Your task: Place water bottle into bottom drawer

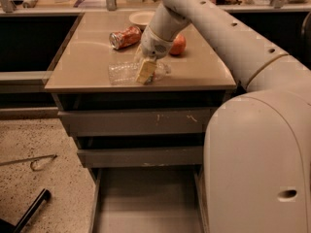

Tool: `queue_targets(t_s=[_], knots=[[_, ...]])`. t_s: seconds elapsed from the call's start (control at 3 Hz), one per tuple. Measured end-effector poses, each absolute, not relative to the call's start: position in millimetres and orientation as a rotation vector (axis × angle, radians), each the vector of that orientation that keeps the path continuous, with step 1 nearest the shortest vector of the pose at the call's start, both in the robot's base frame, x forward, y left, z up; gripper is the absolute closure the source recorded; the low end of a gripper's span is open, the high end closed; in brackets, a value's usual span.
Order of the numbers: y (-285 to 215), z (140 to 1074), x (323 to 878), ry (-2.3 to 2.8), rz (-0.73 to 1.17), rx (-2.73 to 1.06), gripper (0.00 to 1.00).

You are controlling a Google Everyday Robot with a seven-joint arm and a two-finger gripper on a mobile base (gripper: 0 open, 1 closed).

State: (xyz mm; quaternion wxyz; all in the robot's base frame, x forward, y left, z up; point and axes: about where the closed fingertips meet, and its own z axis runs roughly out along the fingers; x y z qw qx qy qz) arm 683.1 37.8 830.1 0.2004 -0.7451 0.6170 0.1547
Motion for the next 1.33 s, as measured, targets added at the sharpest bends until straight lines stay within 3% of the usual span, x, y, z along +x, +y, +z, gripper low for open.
queue_targets(t_s=[0.33,0.67,1.0,1.33], knots=[[26,845,672,1.752,0.380,-2.021,0.88],[2,906,632,1.781,0.248,-1.815,1.00],[-6,937,583,1.774,0.185,-1.666,1.00],[-22,910,569,1.820,0.167,-1.651,1.00]])
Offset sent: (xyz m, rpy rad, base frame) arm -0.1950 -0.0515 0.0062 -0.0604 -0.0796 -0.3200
